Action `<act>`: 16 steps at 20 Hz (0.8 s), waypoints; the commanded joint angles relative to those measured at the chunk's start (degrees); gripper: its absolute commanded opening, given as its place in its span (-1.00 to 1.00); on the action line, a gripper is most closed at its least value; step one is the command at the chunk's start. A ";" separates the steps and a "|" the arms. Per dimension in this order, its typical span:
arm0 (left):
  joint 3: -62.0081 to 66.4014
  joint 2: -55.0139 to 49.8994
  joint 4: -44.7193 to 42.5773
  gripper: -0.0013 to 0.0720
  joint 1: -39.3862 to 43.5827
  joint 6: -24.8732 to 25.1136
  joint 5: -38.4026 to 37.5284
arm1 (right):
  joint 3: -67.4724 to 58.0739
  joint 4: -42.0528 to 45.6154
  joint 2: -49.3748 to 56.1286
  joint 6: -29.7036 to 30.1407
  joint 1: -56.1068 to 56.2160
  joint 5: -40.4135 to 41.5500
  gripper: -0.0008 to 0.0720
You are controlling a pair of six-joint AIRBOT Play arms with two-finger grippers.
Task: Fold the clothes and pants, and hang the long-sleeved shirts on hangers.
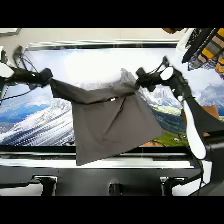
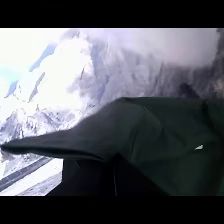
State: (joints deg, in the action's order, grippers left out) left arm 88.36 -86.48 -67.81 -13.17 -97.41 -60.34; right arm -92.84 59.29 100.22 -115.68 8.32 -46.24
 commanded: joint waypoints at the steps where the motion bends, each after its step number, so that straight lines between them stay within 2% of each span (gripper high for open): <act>1: 0.07 -6.12 0.04 -0.92 0.15 0.94 -2.49 | -0.07 -3.10 4.04 2.25 0.66 -4.90 -0.73; 3: 0.09 -6.03 0.04 -0.92 0.15 0.96 -2.89 | -0.07 -3.13 2.10 5.29 -1.31 -7.91 -0.71; 4: 0.09 -5.95 0.02 -0.92 0.15 1.01 -3.23 | -0.07 -3.13 0.52 7.93 -2.78 -9.94 -0.44; 5: 0.09 -5.88 0.02 -0.92 0.15 1.03 -3.39 | -0.07 -3.06 -1.46 11.26 -4.76 -13.35 0.21; 6: 0.11 -5.81 0.02 -0.92 0.15 1.05 -3.58 | -0.07 -2.73 -3.61 13.99 -7.17 -17.62 0.33; 8: 0.09 -5.77 0.04 -0.92 0.15 1.44 -4.74 | -0.04 2.08 -8.09 16.96 -12.04 -26.14 0.33; 11: 0.09 -5.77 0.04 -0.92 0.15 1.64 -7.21 | 0.35 16.28 -14.25 23.80 -18.10 -36.54 0.33; 12: 0.09 -5.77 0.02 -0.92 0.15 2.60 -7.56 | 1.33 18.49 -15.72 26.40 -19.78 -38.75 0.33; 16: 0.09 -5.79 0.04 -0.92 0.15 3.58 -8.15 | 14.71 15.06 -20.39 27.21 -25.92 -39.36 0.33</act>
State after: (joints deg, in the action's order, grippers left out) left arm 88.42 -92.23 -67.77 -13.06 -94.61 -67.48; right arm -85.73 73.10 83.26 -91.31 -13.50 -81.67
